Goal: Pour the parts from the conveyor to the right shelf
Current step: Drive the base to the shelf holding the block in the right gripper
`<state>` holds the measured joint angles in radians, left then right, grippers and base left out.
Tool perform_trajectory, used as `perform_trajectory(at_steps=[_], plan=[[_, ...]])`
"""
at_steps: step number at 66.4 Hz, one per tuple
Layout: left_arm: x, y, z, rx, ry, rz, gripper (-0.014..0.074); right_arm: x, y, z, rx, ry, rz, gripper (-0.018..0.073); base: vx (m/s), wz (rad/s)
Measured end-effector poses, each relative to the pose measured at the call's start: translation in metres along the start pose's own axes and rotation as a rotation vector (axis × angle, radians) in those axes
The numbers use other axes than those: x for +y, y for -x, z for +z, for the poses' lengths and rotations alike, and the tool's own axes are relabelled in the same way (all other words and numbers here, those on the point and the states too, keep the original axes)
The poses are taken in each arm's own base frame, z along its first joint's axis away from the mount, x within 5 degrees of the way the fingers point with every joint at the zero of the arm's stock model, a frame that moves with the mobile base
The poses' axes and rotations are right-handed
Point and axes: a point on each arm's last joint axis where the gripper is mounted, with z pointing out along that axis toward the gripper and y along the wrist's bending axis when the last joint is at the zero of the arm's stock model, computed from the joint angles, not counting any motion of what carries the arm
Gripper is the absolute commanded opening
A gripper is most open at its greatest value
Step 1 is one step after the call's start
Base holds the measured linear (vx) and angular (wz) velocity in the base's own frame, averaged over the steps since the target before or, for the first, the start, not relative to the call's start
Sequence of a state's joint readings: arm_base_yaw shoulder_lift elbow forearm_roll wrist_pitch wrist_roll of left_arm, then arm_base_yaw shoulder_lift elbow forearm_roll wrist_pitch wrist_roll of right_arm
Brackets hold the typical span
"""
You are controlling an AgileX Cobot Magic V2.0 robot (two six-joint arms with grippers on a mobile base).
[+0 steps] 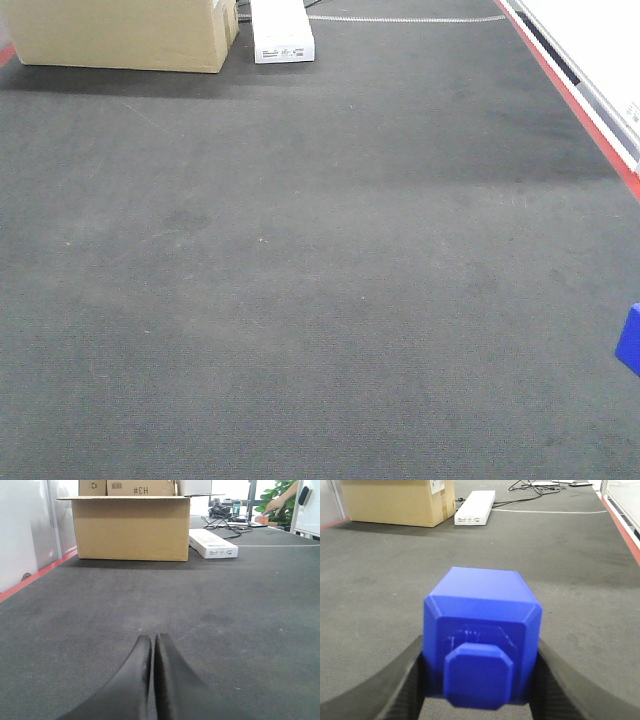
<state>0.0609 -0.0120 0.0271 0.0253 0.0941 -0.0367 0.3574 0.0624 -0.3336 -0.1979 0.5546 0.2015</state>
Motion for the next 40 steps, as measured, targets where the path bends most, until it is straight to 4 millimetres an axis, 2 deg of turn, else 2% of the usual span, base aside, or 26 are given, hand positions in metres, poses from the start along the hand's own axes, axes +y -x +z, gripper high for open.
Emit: perform_trajectory(at_steps=[24,40], plan=[[0.0000,-0.0001,0.0000,0.001,0.000,0.000,-0.0006,0.0000,0.0001,0.0000,-0.001,0.000,0.000,-0.0004,-0.01,0.00],[0.0000,-0.0001,0.0000,0.001,0.000,0.000,-0.0006,0.0000,0.0001,0.0000,-0.001,0.000,0.000,-0.0004,-0.18,0.00]])
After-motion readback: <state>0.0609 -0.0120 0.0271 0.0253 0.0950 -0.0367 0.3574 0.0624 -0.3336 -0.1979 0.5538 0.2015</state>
